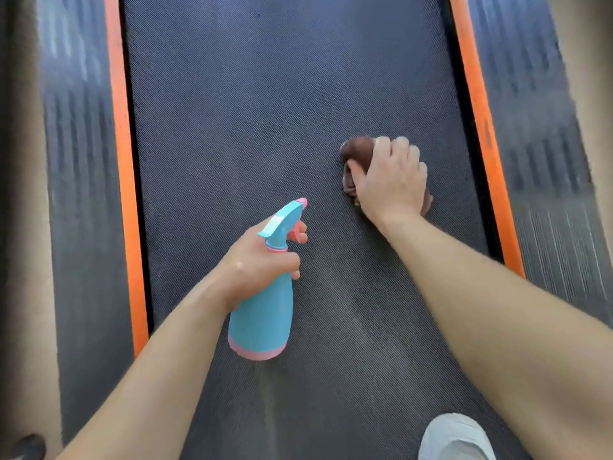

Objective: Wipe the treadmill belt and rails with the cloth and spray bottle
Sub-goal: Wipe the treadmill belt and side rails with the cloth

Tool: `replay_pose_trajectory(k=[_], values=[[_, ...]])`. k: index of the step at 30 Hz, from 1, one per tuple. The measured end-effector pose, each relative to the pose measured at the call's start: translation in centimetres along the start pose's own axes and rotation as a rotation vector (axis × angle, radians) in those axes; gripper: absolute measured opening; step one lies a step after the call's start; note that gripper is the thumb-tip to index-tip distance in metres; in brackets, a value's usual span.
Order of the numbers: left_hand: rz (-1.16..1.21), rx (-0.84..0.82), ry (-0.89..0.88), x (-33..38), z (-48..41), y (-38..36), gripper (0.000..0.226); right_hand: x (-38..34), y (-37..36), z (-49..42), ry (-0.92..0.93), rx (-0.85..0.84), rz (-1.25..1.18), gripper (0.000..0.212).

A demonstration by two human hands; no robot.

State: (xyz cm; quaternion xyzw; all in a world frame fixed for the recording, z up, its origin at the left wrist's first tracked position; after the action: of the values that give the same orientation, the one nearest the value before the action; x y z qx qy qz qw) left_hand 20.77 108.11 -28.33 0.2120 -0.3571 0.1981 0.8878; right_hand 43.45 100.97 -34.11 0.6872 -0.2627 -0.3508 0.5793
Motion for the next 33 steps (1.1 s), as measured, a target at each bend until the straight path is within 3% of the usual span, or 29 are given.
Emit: replay_pose_trajectory(k=[5,9,14,18,21,24,28,33], values=[[-0.024,-0.037,0.002,-0.3,0.4,-0.6,0.082,3.6,2.3,14.7,0.167,-0.053,-0.059,0.046],[-0.066,-0.037,-0.004,0.0,0.6,-1.9,0.081,4.9,1.6,11.5,0.31,-0.101,-0.014,0.049],[-0.106,-0.088,0.01,1.1,0.2,-3.9,0.064,5.1,0.8,2.3,0.057,-0.037,0.007,0.053],[-0.207,-0.166,-0.025,3.3,-0.3,-5.6,0.065,8.4,2.6,11.7,-0.072,0.02,-0.037,0.048],[-0.267,-0.179,-0.034,4.7,-0.7,-6.0,0.064,10.7,3.3,16.4,-0.028,-0.036,-0.017,0.047],[-0.253,-0.168,-0.063,6.2,-1.4,-6.2,0.054,10.7,2.8,11.4,0.065,0.022,0.08,0.046],[-0.3,-0.152,-0.099,7.8,-1.8,-6.8,0.055,10.0,2.5,2.4,-0.098,0.083,0.111,0.043],[-0.363,-0.211,-0.089,8.4,-1.5,-8.0,0.039,11.7,4.3,13.3,-0.26,0.082,0.075,0.044]])
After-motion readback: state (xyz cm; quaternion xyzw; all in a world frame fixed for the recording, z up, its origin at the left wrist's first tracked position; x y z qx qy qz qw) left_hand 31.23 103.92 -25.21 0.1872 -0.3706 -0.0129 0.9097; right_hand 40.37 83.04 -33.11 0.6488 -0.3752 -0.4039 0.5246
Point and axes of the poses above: each hand's wrist, its own z-axis away from the middle knuckle, its own y-axis out of the back of the hand, x = y × z, the point moved 4 cm from there along -z, towards the middle knuckle, and after that the axes turned 5 degrees about x, right-handed, at the moved point
